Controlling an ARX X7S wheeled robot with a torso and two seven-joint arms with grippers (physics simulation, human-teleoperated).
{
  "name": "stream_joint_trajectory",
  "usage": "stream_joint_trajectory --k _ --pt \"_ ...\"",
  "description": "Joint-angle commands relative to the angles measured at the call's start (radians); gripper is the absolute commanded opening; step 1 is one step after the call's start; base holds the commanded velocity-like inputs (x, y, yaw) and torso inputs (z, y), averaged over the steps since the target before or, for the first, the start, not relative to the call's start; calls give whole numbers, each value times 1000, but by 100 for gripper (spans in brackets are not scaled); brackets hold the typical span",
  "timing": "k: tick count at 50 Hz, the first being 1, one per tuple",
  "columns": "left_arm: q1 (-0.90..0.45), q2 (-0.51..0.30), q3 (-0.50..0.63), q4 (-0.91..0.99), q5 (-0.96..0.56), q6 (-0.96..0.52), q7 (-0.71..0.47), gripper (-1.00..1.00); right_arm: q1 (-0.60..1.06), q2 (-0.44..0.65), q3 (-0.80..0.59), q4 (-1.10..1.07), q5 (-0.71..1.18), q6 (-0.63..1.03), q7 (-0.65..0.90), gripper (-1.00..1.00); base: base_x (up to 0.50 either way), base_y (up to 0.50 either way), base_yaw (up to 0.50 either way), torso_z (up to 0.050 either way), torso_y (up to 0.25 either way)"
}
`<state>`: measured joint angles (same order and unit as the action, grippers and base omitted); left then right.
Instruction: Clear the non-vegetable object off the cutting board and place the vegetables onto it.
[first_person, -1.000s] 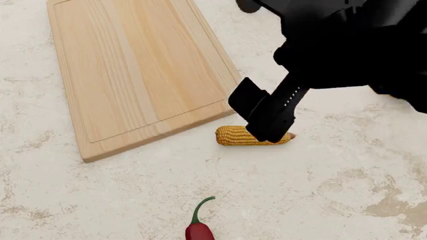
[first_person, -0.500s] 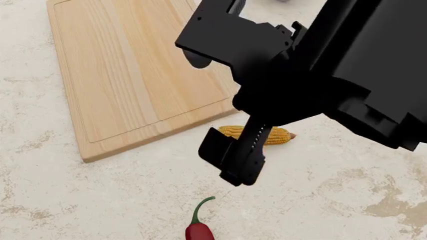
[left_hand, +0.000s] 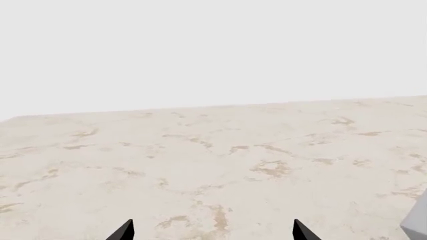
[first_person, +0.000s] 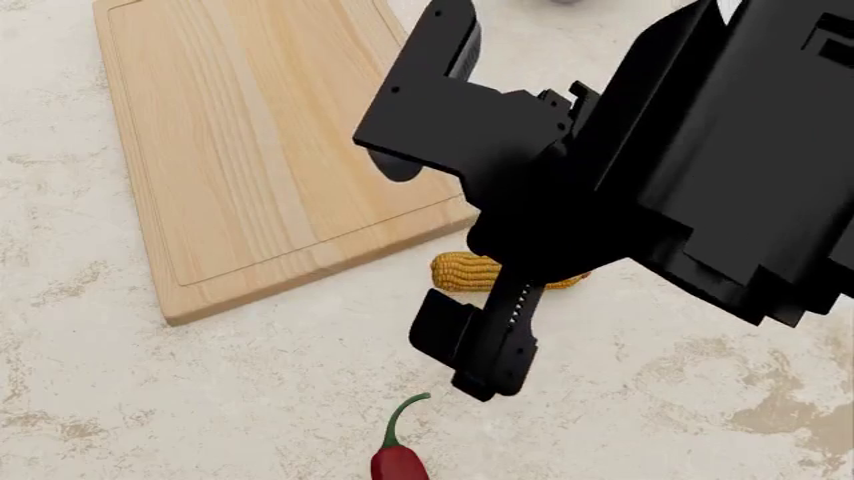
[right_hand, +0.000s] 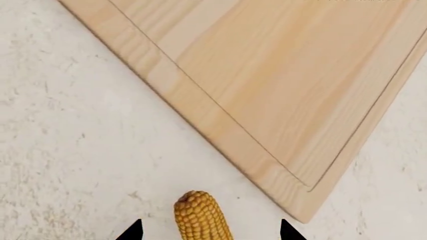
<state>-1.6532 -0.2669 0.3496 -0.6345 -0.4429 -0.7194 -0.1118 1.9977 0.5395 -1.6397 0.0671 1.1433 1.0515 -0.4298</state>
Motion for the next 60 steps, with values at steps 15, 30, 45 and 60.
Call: stream_joint_trajectory --k 15,30,45,60 --pt "3 14 -28 2 4 1 20 100 -95 -7 -20 -17 -34 -17 8 100 1 1 2 -1 -7" --pt "1 2 -37 21 -6 -14 12 100 -37 2 33 -125 64 62 58 -100 1 0 1 -1 -5" --pt "-9 -2 -41 21 -11 -15 9 100 103 -6 84 -146 75 100 29 -100 0 0 0 0 -1" --pt "-6 0 -36 32 -12 -18 4 100 151 -58 91 44 -44 3 -65 -100 0 0 0 0 0"
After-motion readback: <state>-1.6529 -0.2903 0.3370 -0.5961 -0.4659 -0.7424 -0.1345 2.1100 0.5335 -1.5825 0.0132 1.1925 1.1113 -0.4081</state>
